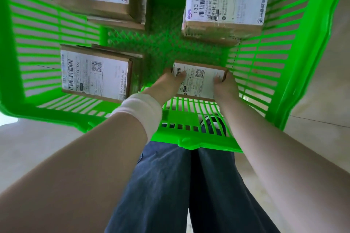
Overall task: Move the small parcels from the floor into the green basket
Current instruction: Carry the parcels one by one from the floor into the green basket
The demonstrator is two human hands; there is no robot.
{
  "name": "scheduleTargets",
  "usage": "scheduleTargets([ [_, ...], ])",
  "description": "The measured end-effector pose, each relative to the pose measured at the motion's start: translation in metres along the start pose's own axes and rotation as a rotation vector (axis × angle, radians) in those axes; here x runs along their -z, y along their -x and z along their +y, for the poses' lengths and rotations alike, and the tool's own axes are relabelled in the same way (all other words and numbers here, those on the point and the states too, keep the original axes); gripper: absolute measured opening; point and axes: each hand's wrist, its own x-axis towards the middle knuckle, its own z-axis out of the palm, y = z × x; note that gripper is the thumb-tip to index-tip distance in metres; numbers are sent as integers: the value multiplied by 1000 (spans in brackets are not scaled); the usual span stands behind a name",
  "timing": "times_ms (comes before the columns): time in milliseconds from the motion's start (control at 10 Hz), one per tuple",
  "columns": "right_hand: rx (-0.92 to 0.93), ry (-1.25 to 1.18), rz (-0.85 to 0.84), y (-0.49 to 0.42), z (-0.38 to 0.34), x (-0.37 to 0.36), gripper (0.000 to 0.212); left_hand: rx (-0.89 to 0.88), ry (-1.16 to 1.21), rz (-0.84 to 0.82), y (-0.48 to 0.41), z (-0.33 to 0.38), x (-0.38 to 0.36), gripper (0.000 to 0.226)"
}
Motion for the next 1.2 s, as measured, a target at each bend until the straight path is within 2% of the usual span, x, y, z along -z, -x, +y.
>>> scheduleTargets([
  [200,-56,-36,10,5,-2,6,38,34,-23,25,1,3,-2,48],
  [300,-81,19,-27,29,-8,15,56,60,-107,49,22,6,-1,56],
  [400,-70,57,-35,79,-23,41,85,84,-118,132,75,27,4,71],
  [500,-82,-81,12,156,-38,89,89,24,-80,135,160,54,8,73],
  [600,-103,-355,60,245,-53,152,87,-35,11,142,254,90,8,70],
  [800,-61,-780,94,395,-69,278,71,-244,27,66,439,169,-10,49],
  [900,-37,-966,115,440,-64,331,69,-229,-90,91,493,198,-35,50],
  [1000,-9,-1097,128,473,-46,378,68,-507,-1190,212,543,210,-75,54],
  [1100,19,-1187,145,496,-12,427,67,-460,-960,175,572,211,-131,60],
  [1200,38,-1216,165,505,36,481,66,-274,120,-37,603,218,-202,52],
])
